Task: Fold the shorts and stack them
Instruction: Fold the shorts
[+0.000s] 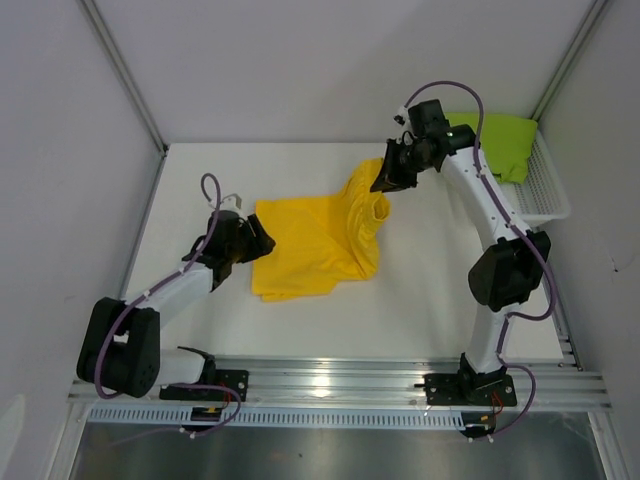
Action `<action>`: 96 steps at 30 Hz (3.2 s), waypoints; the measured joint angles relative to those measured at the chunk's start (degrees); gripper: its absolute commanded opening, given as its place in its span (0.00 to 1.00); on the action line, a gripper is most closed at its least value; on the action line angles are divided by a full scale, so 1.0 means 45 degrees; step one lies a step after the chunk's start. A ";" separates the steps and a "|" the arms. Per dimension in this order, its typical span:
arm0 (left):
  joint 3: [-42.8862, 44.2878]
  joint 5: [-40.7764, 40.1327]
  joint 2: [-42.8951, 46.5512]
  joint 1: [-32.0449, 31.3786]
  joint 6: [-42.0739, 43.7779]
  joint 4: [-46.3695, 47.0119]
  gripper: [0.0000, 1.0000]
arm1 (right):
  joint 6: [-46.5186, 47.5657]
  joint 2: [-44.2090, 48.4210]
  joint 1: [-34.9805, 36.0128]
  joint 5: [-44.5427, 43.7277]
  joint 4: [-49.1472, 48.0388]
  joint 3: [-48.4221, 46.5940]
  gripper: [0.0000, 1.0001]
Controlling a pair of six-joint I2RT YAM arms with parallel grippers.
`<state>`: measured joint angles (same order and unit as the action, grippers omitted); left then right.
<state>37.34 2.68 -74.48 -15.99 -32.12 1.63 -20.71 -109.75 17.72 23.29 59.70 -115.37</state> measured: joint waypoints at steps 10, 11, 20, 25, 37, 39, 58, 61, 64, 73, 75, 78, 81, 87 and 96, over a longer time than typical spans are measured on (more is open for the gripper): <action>-0.1311 0.0112 -0.1166 0.1258 -0.0238 0.0471 0.55 | -0.0029 -0.1593 0.1860 -0.2225 0.1409 -0.2511 0.00; -0.1311 0.0151 -0.1370 0.1263 -0.0243 0.0622 0.54 | -0.0019 -0.1763 0.1991 -0.2395 0.1511 -0.2749 0.00; -0.1185 0.0767 -0.2336 0.1234 -0.0209 0.1894 0.48 | -0.0049 -0.2798 0.3356 -0.3944 0.2263 -0.3832 0.00; -0.0971 0.0840 -0.2730 0.0733 -0.0238 0.2200 0.47 | -0.0049 -0.2875 0.3633 -0.4260 0.2448 -0.3852 0.00; -0.0355 0.0675 -0.3857 -0.2259 -0.1180 0.3240 0.44 | 0.0000 -0.2875 0.3492 -0.5901 0.3546 -0.4017 0.00; -0.0345 0.0631 -0.3866 -0.2487 -0.1292 0.3235 0.46 | 0.0019 -0.2875 0.3497 -0.6120 0.3662 -0.4017 0.00; -0.2137 0.0039 -0.1452 -0.1632 -0.1525 0.2210 0.50 | -0.0049 -0.3240 0.4639 -0.6892 0.3725 -0.4017 0.00; -0.2127 0.0204 -0.1768 -0.1627 -0.1530 0.2696 0.48 | -0.0083 -0.3240 0.4634 -0.6756 0.3721 -0.4017 0.00; -0.2113 0.0282 -0.2035 -0.1632 -0.1525 0.3143 0.45 | -0.0194 -0.3240 0.4605 -0.6402 0.3667 -0.4017 0.00; -0.2118 -0.0039 -0.2142 -0.1880 -0.1418 0.3351 0.43 | -0.0622 -0.3240 0.4658 -0.5377 0.3439 -0.4367 0.00; -0.2118 -0.0199 -0.2181 -0.2016 -0.1418 0.3405 0.43 | -0.0656 -0.3240 0.4658 -0.5285 0.3429 -0.4493 0.00; -0.2118 -0.0282 -0.2268 -0.2186 -0.1418 0.3575 0.43 | -0.0695 -0.3240 0.4658 -0.5153 0.3429 -0.4541 0.00; -0.2118 -0.0340 -0.2346 -0.2283 -0.1418 0.3716 0.42 | -0.0724 -0.3240 0.4658 -0.4988 0.3405 -0.4546 0.00; -0.2118 -0.0369 -0.2443 -0.2375 -0.1423 0.3895 0.41 | -0.0879 -0.3230 0.4741 -0.4697 0.2754 -0.4197 0.00; -0.2424 -0.0457 -0.2064 -0.2429 -0.1423 0.3813 0.43 | -0.1447 -0.3434 0.4940 -0.4381 0.0529 -0.1889 0.00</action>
<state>26.44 0.62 -83.77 -26.92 -38.52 18.79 -27.22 -125.21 39.94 3.57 62.08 -123.87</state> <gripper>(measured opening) 0.419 0.050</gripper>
